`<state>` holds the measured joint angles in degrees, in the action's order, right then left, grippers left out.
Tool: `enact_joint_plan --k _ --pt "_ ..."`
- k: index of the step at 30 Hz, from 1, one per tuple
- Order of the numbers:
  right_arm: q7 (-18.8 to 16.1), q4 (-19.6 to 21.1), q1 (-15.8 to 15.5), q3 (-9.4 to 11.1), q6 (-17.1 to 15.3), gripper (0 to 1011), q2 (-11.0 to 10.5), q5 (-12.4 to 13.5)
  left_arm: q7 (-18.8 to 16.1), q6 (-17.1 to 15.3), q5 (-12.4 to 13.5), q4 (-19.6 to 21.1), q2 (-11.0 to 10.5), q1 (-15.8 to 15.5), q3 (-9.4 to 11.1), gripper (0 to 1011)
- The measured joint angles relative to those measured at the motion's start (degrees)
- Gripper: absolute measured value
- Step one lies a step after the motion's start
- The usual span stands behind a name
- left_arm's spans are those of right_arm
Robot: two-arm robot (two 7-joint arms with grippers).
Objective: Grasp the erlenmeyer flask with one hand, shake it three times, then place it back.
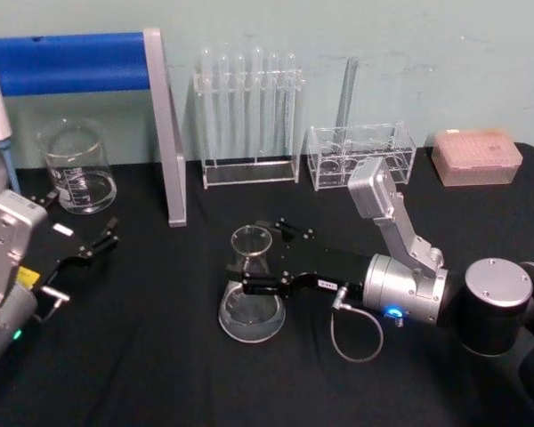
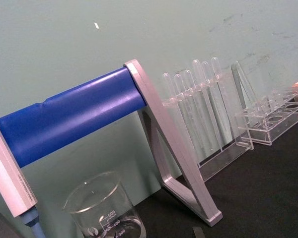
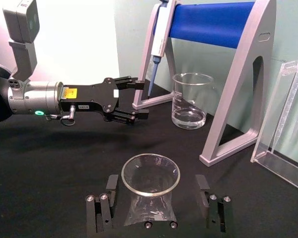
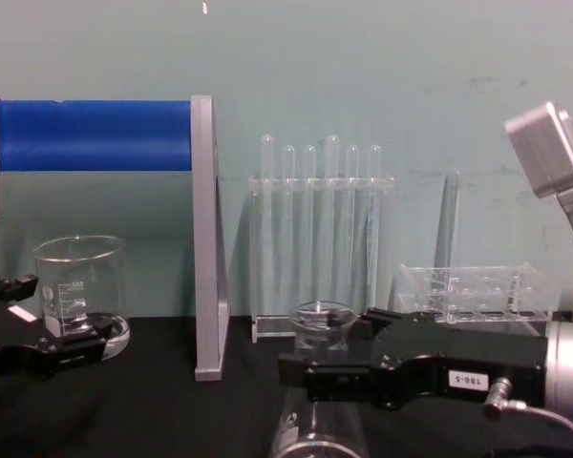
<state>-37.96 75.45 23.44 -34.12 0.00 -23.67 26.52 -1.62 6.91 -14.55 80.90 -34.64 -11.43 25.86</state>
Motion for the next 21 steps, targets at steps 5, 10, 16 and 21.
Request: enact_joint_plan --k 5,10,16,21 --pt "0.02 0.06 -0.04 0.04 -0.02 861 -0.02 0.02 0.00 0.00 0.00 0.00 0.00 0.00 0.00 1001" --pt "0.04 0.09 -0.07 0.07 -0.05 715 -0.05 0.04 0.00 0.00 0.00 0.00 0.00 0.00 0.00 1001" --pt "0.05 0.14 -0.09 0.07 -0.08 536 -0.06 0.07 0.00 0.00 0.00 0.00 0.00 0.00 0.00 1001" --pt "0.05 0.16 -0.11 0.07 -0.10 449 -0.09 0.09 0.00 0.00 0.00 0.00 0.00 0.00 0.00 1001"
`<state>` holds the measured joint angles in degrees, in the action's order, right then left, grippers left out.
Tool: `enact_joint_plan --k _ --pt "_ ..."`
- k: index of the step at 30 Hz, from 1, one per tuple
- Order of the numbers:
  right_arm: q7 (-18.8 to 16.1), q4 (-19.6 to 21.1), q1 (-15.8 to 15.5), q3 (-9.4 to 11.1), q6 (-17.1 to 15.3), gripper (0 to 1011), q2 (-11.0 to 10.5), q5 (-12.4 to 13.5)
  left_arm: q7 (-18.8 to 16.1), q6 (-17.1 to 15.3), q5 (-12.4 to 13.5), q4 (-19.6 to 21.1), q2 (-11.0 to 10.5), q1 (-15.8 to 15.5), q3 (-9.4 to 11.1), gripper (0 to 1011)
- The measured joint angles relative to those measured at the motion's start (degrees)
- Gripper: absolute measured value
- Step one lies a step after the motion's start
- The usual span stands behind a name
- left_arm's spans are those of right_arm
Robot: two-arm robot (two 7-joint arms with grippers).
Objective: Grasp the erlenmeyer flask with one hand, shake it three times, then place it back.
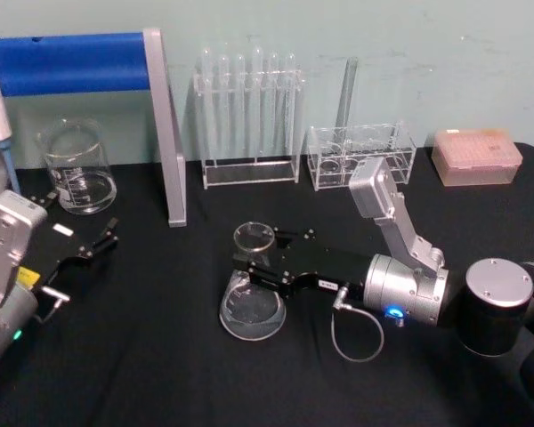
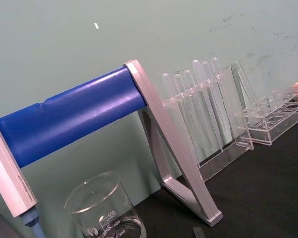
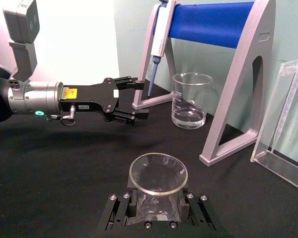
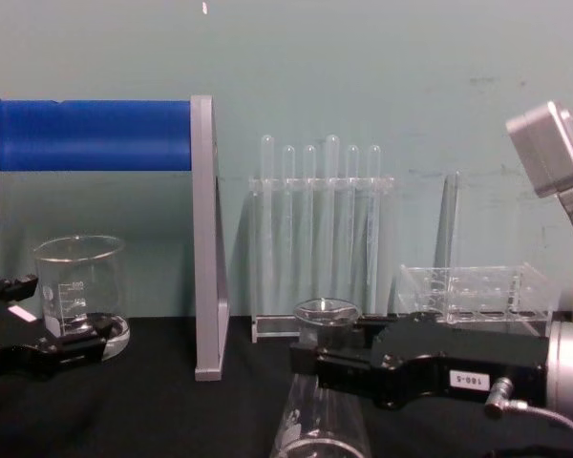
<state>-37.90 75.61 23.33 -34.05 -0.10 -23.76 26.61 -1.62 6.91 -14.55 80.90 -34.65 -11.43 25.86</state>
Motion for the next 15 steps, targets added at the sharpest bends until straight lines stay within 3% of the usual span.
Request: enact_joint_plan --k 15 --pt "0.65 1.48 -0.35 0.93 0.01 449 -0.38 0.68 0.00 0.00 0.00 0.00 0.00 0.00 0.00 1001"
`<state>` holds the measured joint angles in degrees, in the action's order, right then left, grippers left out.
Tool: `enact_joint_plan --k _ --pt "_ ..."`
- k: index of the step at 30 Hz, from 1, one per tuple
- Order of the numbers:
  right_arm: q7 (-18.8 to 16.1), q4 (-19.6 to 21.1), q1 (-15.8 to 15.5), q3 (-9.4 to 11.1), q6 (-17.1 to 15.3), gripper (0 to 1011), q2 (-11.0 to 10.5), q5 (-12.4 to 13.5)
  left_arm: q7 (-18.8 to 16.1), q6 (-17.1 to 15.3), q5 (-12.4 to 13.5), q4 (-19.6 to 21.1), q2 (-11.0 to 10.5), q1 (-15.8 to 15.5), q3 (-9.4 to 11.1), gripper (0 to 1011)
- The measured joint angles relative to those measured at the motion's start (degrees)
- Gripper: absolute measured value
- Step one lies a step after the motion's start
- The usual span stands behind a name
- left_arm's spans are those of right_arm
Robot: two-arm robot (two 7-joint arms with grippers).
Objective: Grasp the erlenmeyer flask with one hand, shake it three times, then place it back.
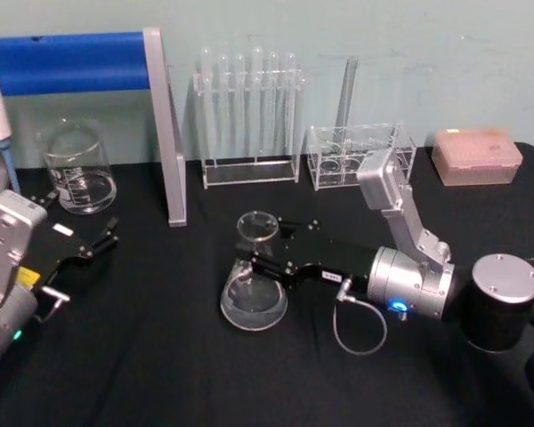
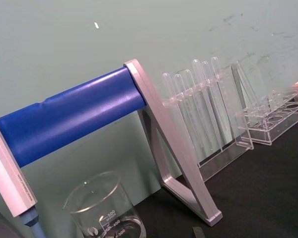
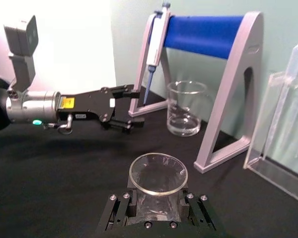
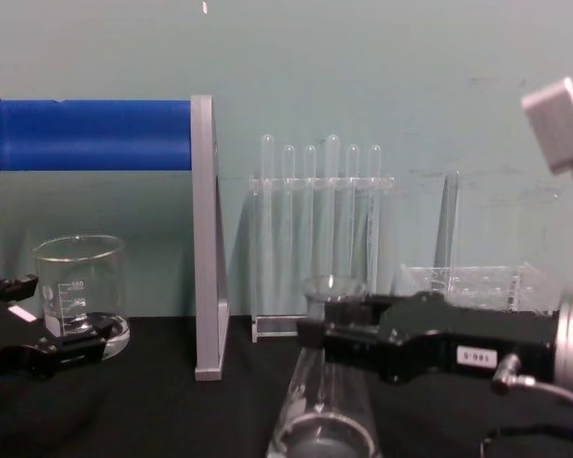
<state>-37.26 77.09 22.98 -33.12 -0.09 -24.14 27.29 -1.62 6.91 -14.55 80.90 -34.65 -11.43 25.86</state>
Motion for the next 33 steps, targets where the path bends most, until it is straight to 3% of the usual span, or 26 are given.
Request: enact_joint_plan --k 19,33 --pt "5.48 8.30 -1.15 3.82 -1.42 449 -1.71 0.07 0.00 0.00 0.00 0.00 0.00 0.00 0.00 1001" --pt "6.10 8.97 -1.70 4.25 -1.68 449 -1.46 -0.20 0.00 0.00 0.00 0.00 0.00 0.00 0.00 1001"
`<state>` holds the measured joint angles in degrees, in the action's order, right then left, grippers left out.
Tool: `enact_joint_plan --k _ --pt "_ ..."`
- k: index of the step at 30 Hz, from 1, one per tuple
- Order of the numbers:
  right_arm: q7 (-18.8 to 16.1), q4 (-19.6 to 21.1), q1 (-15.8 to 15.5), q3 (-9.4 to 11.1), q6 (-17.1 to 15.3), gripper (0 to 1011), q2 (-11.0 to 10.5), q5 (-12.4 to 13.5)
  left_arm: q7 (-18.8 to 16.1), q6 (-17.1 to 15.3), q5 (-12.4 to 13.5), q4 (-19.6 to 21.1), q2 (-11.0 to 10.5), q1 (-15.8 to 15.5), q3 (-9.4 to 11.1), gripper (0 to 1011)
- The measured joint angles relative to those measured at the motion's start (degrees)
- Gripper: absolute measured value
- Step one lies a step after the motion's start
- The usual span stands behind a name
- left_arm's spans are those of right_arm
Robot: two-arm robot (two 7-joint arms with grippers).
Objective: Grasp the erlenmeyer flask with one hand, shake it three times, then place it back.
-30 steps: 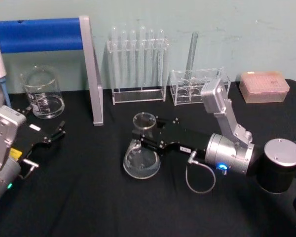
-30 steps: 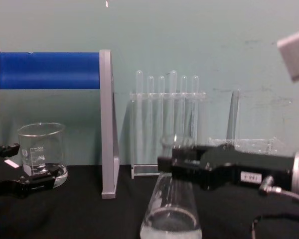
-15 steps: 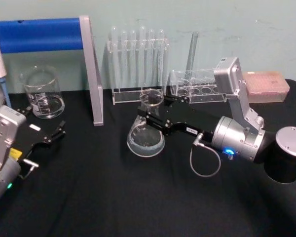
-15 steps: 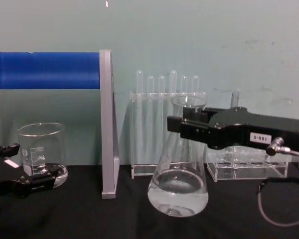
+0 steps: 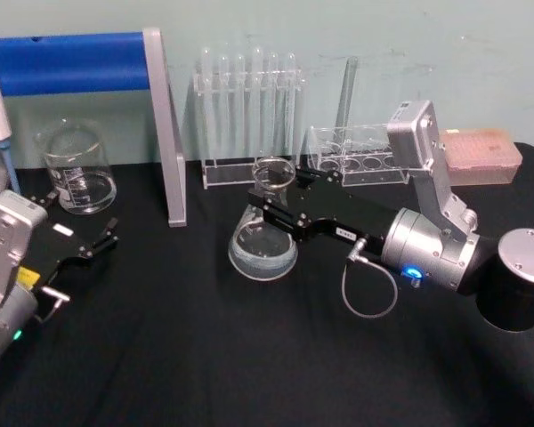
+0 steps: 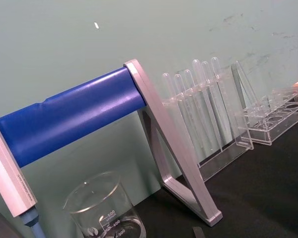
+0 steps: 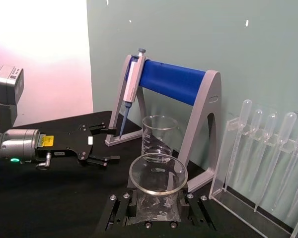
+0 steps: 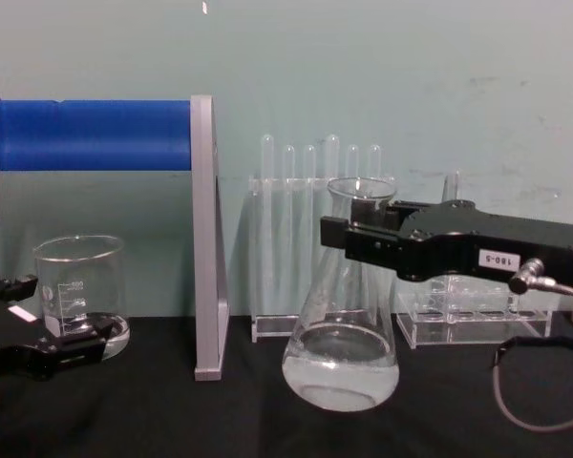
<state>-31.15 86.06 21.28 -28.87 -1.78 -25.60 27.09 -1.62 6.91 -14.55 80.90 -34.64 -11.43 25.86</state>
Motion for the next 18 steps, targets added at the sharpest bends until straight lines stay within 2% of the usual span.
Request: enact_joint_plan --k 18 --pt "-0.22 -0.36 -0.04 -0.13 -0.17 449 0.25 -0.13 0.00 0.00 0.00 0.00 0.00 0.00 0.00 1001"
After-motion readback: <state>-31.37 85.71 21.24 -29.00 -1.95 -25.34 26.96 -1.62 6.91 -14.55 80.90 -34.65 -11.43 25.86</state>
